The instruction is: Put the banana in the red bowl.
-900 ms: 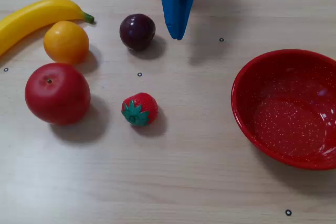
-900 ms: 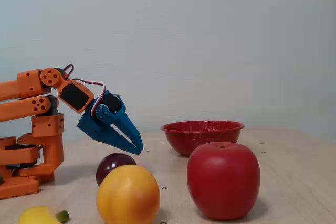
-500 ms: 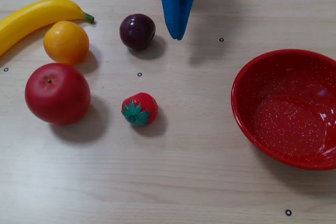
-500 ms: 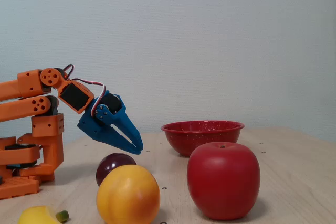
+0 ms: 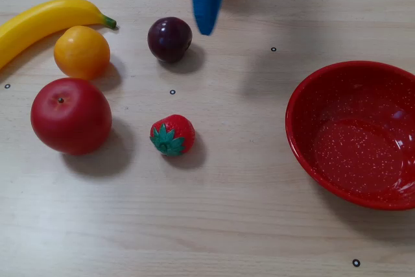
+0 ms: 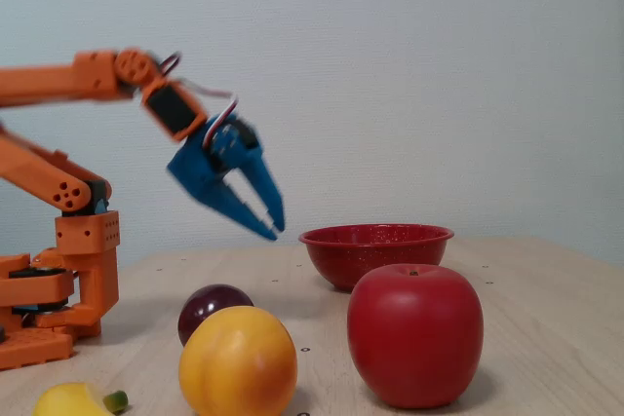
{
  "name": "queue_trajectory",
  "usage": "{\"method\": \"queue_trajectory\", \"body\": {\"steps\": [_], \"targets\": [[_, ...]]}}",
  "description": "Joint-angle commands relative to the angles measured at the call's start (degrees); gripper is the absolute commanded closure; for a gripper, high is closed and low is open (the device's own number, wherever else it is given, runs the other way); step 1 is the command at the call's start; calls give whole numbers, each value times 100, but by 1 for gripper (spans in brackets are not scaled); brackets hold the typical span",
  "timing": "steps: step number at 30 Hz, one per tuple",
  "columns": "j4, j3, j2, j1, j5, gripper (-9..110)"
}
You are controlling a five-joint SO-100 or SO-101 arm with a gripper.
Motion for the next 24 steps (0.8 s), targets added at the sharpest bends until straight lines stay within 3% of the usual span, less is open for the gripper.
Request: {"method": "queue_trajectory", "body": {"steps": [1, 11, 24], "targets": [[123, -1063, -343, -290, 483, 101], [1222, -2909, -1767, -1608, 2373, 101], [2936, -6170, -4553, -4482, 5845, 101]]}}
